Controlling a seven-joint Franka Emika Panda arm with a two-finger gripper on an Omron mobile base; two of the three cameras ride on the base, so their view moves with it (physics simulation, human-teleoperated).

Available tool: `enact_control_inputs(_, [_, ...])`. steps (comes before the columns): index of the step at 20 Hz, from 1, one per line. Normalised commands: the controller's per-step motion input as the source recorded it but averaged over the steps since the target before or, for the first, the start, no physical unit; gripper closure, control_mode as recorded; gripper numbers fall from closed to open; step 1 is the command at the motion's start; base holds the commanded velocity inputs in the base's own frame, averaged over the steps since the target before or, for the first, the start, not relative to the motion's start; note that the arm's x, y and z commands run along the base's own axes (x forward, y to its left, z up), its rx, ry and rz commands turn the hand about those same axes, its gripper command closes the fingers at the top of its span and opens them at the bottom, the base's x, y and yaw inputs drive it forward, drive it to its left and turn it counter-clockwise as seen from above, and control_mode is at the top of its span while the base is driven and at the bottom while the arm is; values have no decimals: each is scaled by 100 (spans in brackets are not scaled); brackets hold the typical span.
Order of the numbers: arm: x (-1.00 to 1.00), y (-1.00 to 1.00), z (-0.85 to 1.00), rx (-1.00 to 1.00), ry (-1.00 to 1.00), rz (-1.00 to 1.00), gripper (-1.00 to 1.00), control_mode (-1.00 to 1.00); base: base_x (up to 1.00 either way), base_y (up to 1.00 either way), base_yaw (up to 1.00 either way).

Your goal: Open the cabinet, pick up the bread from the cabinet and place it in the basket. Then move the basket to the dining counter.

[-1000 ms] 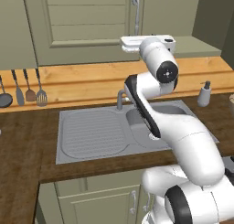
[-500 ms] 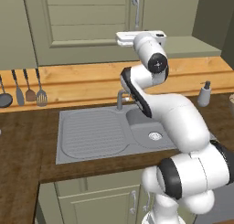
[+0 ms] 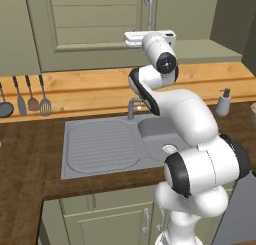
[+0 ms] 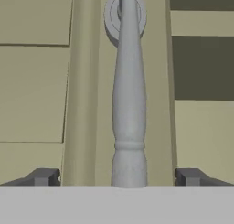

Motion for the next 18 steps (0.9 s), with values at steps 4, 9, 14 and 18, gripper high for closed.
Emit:
enact_control_inputs(4, [70,48,-5,-1,0,-3,100,-100,0,0,0])
enact_control_inputs(9, [68,23,-1,0,4,-1,100,-100,0,0,0])
enact_control_inputs(14, [36,51,-9,0,13,0,100,-100,0,0,0])
enact_control_inputs(18, [-2,96,-25,0,16,0,100,-100,0,0,0])
